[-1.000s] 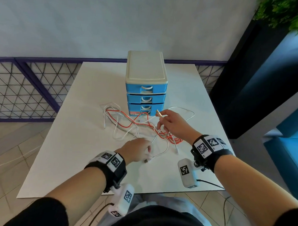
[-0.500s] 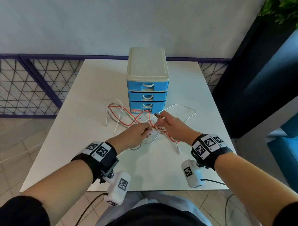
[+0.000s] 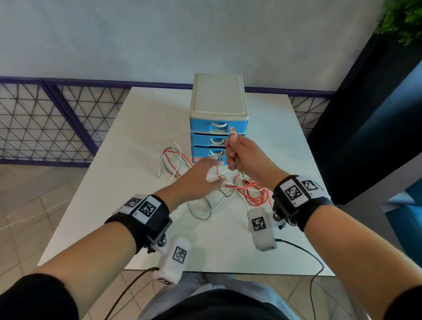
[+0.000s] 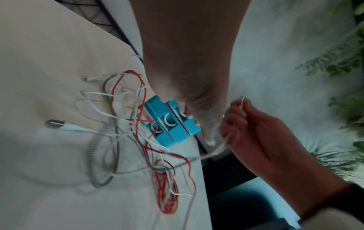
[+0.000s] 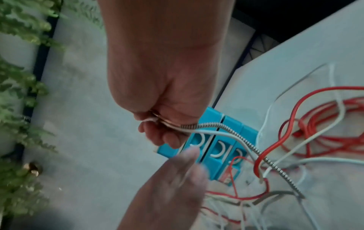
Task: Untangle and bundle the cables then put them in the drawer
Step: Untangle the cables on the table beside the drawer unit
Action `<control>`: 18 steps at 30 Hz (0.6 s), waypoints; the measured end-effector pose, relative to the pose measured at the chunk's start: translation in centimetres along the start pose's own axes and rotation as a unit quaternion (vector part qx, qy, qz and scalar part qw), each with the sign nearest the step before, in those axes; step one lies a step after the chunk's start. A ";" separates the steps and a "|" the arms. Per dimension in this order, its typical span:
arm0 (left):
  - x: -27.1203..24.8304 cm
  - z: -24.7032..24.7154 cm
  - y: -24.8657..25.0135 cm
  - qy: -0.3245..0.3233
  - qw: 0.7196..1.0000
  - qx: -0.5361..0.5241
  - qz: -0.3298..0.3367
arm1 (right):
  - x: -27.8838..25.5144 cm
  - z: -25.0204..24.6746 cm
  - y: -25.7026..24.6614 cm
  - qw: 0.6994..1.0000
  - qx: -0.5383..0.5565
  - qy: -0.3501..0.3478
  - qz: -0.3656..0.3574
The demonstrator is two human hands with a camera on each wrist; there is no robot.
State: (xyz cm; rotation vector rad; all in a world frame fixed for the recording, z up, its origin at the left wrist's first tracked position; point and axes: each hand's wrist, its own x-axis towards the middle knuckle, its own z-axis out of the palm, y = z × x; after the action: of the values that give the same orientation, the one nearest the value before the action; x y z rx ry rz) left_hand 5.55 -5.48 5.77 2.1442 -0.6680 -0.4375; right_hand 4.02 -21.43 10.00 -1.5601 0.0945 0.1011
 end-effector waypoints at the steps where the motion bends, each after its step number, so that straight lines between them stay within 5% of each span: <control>1: 0.0 0.4 0.8 -0.011 0.999 -0.026 0.026 | 0.3 0.5 -0.4 0.999 0.053 -0.007 0.001; 4: 1.2 1.2 2.5 -0.006 0.991 -0.122 0.055 | 0.8 1.5 -1.7 0.994 0.110 0.002 -0.007; 8: 1.7 2.4 0.1 -0.057 0.995 -0.053 0.057 | 1.7 0.3 -3.8 0.993 -0.068 0.070 -0.064; 13: 1.9 2.2 -3.2 -0.034 0.998 0.037 0.030 | 2.4 -1.9 -4.7 0.924 -0.336 0.131 -0.128; 18: 2.4 1.4 -3.3 0.003 0.989 0.145 -0.013 | 1.8 -3.3 -4.7 0.875 -0.444 0.124 -0.151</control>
State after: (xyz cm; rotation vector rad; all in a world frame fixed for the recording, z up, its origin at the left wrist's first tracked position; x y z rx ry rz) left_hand 7.80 -6.09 2.15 2.4290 -0.7394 -0.3657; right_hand 6.43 -24.78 14.36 -2.4860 -0.0031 -0.3561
